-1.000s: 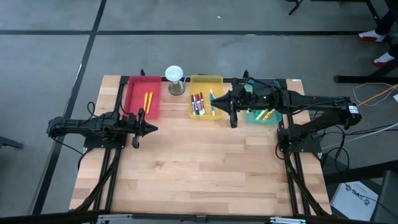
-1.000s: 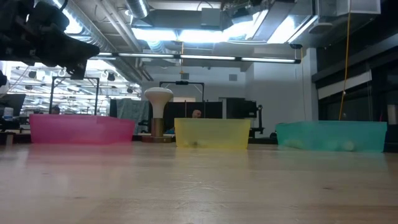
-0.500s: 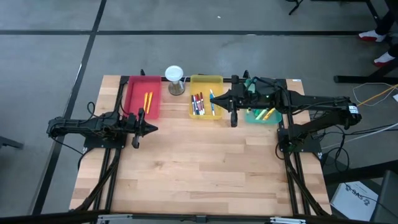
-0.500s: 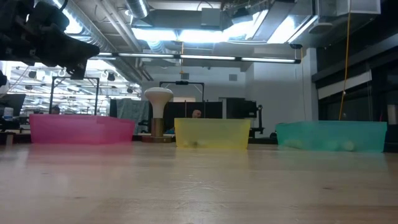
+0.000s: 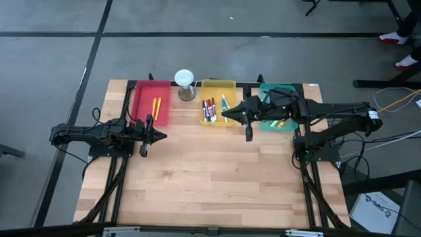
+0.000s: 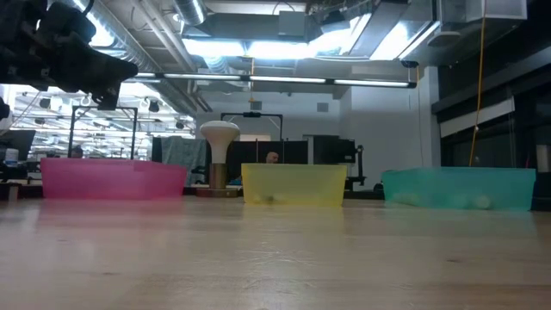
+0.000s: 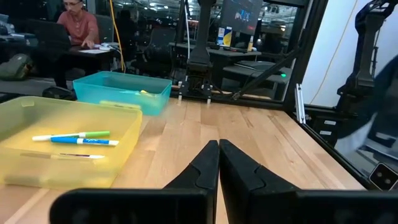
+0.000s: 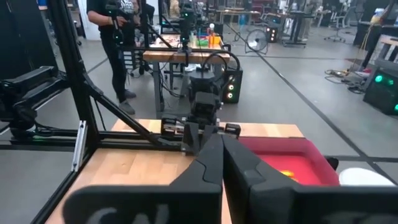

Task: Pick & Place Markers
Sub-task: Return to Home Position

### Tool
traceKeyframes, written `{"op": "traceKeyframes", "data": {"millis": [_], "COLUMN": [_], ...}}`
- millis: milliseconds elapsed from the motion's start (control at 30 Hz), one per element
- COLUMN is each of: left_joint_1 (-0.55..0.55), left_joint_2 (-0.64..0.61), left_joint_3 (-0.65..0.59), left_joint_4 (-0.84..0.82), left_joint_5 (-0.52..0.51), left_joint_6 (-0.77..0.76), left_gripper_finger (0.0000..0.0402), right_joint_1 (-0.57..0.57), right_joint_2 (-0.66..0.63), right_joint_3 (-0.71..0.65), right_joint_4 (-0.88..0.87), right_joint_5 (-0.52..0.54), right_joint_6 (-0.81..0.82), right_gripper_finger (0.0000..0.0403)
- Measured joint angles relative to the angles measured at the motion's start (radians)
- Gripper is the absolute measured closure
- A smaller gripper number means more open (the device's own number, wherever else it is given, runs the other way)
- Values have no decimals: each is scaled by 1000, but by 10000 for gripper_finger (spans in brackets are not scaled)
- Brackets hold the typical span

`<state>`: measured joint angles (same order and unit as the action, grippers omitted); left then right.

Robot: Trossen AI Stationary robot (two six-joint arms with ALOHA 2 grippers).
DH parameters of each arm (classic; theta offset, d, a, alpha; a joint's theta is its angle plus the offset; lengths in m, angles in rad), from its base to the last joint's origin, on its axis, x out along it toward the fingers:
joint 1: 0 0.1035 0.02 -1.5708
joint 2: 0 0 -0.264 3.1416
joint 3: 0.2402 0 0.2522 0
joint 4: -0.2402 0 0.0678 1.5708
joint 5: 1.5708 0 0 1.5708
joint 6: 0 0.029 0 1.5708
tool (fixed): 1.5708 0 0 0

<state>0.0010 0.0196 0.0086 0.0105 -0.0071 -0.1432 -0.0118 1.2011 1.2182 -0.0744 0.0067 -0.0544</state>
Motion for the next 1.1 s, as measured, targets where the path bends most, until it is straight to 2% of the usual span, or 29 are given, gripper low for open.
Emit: {"op": "traceKeyframes", "data": {"millis": [200,967,1100], "left_joint_1": [0,0,0], "left_joint_2": [0,0,0], "left_joint_3": [0,0,0], "left_joint_4": [0,0,0], "left_joint_5": [0,0,0], "left_joint_6": [0,0,0], "left_gripper_finger": [391,394,395], "right_joint_1": [16,15,15], "right_joint_2": [0,0,-3], "right_joint_3": [0,0,-64], "right_joint_4": [3,26,102], "right_joint_5": [51,53,50], "right_joint_6": [-13,-73,-77], "right_gripper_finger": [401,402,402]}}
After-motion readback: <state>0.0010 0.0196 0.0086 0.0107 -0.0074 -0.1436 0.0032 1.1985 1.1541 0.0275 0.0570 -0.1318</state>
